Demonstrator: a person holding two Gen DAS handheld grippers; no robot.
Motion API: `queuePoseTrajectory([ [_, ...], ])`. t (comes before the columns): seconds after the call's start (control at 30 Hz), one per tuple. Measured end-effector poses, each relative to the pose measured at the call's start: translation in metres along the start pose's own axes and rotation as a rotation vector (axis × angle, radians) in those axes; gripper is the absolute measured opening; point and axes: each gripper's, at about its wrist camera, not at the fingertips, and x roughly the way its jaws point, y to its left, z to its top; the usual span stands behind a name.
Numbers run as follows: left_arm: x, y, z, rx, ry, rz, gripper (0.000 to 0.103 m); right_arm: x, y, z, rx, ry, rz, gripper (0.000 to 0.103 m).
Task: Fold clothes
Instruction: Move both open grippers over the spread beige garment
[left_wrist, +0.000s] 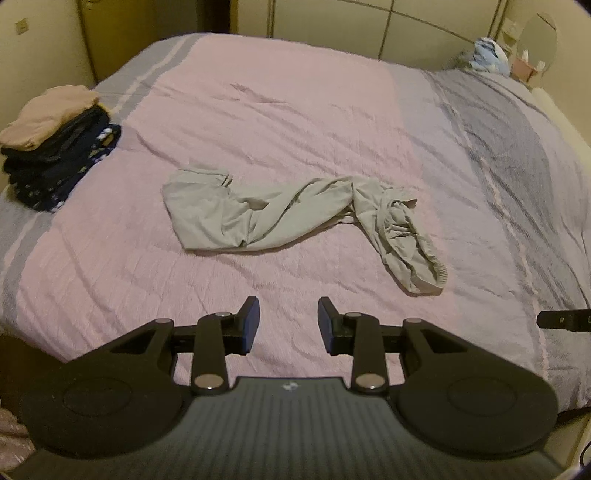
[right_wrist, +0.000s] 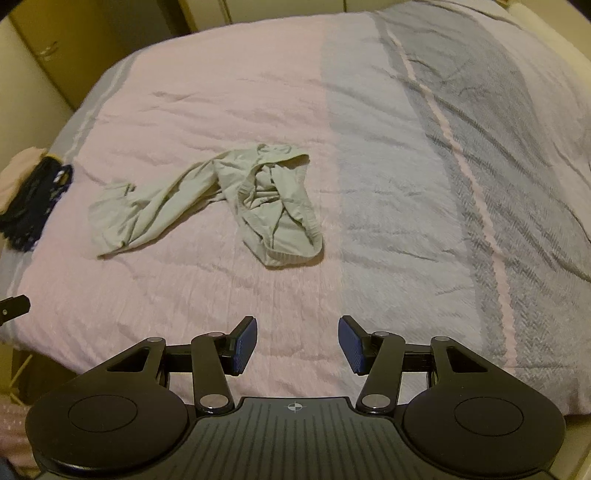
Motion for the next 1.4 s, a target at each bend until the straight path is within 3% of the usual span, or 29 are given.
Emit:
queuePoseTrajectory([
  [0.23,0.049,0.025,0.046,0.098,0.074,-0.041,0.029,0.042,0.039,0.030,0.071,0.064,-0.054,0.053],
  [0.7,0.089,0.064,0.099,0.198,0.089,-0.100,0.029,0.070,0.091,0.065,0.167,0.055,-0.123,0.053],
  [1.0,0.105,0.068,0.106,0.208,0.118,-0.061,0.029,0.080,0.100,0.069,0.177,0.071,-0.133,0.053],
  [1.4,0.094,0.048,0.097,0.171,0.090,-0.002,0.031,0.074,0.087,0.073,0.120,0.058,-0.109,0.053],
])
